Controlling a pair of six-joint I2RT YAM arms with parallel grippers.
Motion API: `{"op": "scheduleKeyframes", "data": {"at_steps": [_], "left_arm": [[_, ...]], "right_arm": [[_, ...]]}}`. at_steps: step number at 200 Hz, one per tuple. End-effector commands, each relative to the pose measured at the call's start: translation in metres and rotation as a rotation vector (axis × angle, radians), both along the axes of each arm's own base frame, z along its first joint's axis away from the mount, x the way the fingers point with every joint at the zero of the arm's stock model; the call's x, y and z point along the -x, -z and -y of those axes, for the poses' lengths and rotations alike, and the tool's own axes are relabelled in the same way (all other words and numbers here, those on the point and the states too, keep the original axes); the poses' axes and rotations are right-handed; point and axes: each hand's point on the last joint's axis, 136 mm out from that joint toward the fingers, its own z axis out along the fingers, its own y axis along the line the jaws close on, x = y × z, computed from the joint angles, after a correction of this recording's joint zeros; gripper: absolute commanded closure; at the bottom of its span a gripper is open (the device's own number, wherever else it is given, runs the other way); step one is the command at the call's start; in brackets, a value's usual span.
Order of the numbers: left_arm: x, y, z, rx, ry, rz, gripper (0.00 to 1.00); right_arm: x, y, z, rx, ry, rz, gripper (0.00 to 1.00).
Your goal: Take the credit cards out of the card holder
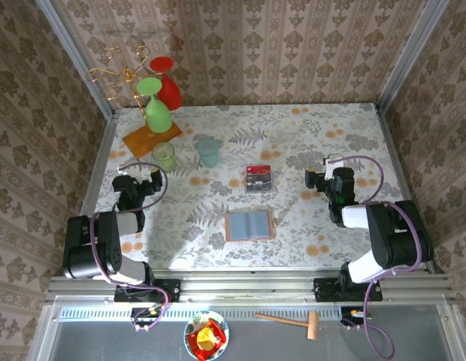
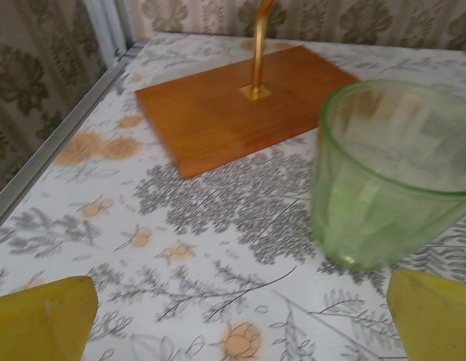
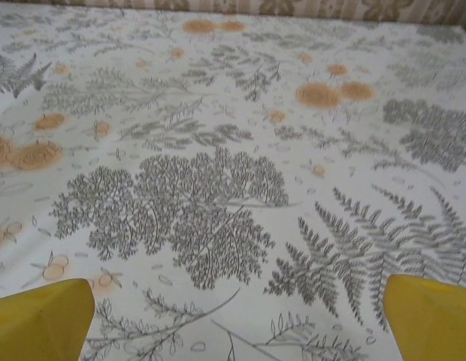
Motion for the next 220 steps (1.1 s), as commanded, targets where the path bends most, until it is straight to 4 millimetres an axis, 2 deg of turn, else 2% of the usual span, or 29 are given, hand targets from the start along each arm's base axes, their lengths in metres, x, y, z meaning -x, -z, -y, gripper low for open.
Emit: {"op": "scheduleKeyframes", "data": {"at_steps": [1,22,29,60,220], "left_arm": [[-0.004,-0.009,0.018,-0.02,0.106,0.068,0.0],[-0.007,0.004,0.023,-0.043,0.112,0.05,0.0],[-0.009,0.001,0.024,-0.041,0.121,0.069,0.0],[-0.016,0.008,0.028,-0.099,0.091,-0.009,0.0],[-0.016,0.007,0.035,-0.158,0.087,-0.001,0.0]], "right_arm": [[-0.008,-0.015,-0.002,-0.051,-0.009,0.066,0.0],[-0.008,-0.014,0.0,-0.051,0.005,0.066,0.0],[-0.008,-0.014,0.0,-0.051,0.005,0.066,0.0],[-0.008,-0.015,0.001,-0.053,0.006,0.068,0.0],[-0.008,-0.015,0.001,-0.052,0.005,0.067,0.0]]}}
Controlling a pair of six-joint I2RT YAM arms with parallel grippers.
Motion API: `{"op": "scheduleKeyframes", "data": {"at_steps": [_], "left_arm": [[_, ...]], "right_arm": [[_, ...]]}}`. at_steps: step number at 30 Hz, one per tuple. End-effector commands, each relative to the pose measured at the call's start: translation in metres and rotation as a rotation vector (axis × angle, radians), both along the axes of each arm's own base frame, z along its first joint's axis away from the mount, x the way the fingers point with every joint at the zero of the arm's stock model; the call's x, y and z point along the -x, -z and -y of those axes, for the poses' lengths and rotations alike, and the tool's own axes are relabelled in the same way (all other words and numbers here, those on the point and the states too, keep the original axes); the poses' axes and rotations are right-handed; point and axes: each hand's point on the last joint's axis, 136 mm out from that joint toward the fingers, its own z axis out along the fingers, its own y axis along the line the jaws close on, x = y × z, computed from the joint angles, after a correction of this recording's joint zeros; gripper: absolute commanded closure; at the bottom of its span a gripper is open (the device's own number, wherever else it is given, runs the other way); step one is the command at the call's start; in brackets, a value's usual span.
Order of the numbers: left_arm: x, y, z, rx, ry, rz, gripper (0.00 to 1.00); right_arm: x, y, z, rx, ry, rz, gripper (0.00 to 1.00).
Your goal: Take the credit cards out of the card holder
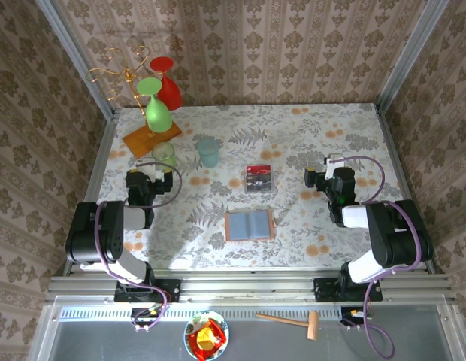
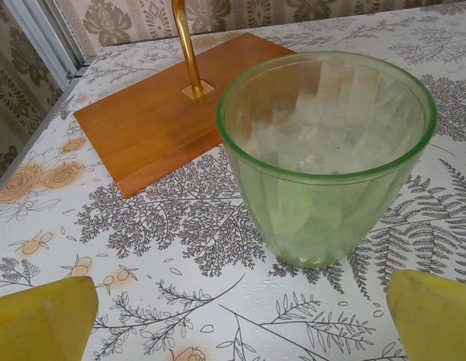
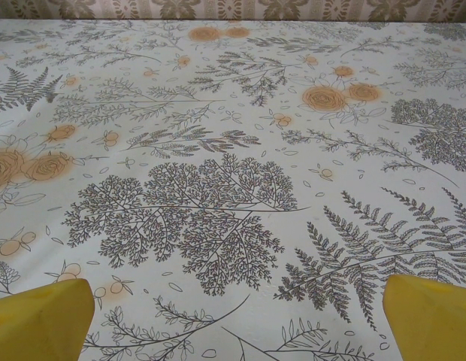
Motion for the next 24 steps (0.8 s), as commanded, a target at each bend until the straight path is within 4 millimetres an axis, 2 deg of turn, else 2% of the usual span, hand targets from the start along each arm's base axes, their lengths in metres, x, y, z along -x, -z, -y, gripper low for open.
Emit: {"op": "scheduleKeyframes", "data": {"at_steps": [1,24], "left_arm": [[-0.0035,-0.0076,0.0004,-0.02,0.004,0.025,0.0],[-0.0034,-0.0073,0.0006,-0.02,0.005,0.024,0.0]], "right_arm": [[-0.0058,-0.0108,0.001,-0.018,0.005,0.045,0.0],[-0.005,-0.0115,0.0019,-0.018,0.01,0.052,0.0]]}}
